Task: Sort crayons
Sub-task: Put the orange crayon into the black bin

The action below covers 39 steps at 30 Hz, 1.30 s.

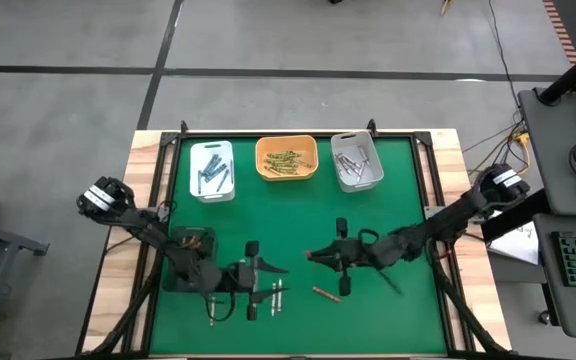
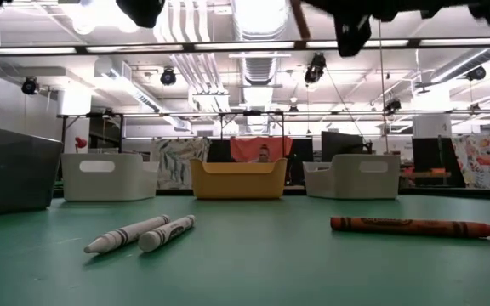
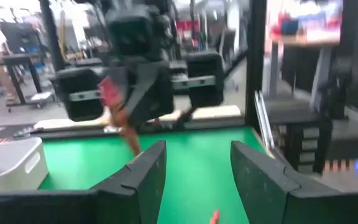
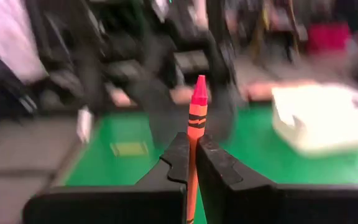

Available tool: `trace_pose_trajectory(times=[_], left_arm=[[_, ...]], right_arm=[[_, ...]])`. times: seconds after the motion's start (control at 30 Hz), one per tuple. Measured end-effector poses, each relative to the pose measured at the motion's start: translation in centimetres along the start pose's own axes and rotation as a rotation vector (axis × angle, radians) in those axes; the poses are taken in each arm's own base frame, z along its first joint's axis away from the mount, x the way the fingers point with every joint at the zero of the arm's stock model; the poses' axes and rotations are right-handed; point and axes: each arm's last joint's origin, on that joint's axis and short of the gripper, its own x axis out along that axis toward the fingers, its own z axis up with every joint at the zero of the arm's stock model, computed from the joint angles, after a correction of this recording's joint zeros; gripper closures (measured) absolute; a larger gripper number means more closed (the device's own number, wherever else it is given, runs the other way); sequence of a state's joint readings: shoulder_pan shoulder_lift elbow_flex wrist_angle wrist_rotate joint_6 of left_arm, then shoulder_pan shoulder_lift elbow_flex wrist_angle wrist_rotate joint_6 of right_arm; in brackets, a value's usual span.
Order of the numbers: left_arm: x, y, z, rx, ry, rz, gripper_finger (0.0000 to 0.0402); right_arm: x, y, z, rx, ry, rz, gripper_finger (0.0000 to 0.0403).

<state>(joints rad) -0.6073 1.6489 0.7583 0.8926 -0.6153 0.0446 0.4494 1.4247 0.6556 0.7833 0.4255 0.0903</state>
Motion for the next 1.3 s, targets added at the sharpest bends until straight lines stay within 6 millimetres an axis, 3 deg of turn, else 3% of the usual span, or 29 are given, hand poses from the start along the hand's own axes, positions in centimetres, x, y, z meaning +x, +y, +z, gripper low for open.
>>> trace_pose_trajectory(times=[0.13,0.3,0.53,1.03,1.17,1.3], left_arm=[[-0.4,1.4,-0.3,-0.064,-0.093,0.033,0.0239],[0.0,2.8,-0.3,-0.106,-0.133,0.054,0.0239],[1.5,3.1,0.2,-0.108,-0.158,-0.011,0.0239],[3.5,2.9,-0.4,-0.112,-0.158,0.015,0.0242],[3.5,2.9,-0.5,-0.109,-0.156,0.015,0.0278],[3.4,3.0,-0.5,-0.108,-0.154,0.016,0.0353]], right_arm=[[-0.7,-0.4,-0.6,-0.016,-0.233,0.091,0.0394],[0.2,-0.6,-0.4,-0.054,-0.392,0.187,0.0394],[1.9,-0.7,0.0,-0.121,-0.415,0.169,0.0394],[3.5,-0.3,1.0,-0.198,-0.379,0.141,0.0394],[3.5,-0.4,1.0,-0.206,-0.372,0.136,0.0394],[3.5,-0.4,0.9,-0.202,-0.365,0.137,0.0390]])
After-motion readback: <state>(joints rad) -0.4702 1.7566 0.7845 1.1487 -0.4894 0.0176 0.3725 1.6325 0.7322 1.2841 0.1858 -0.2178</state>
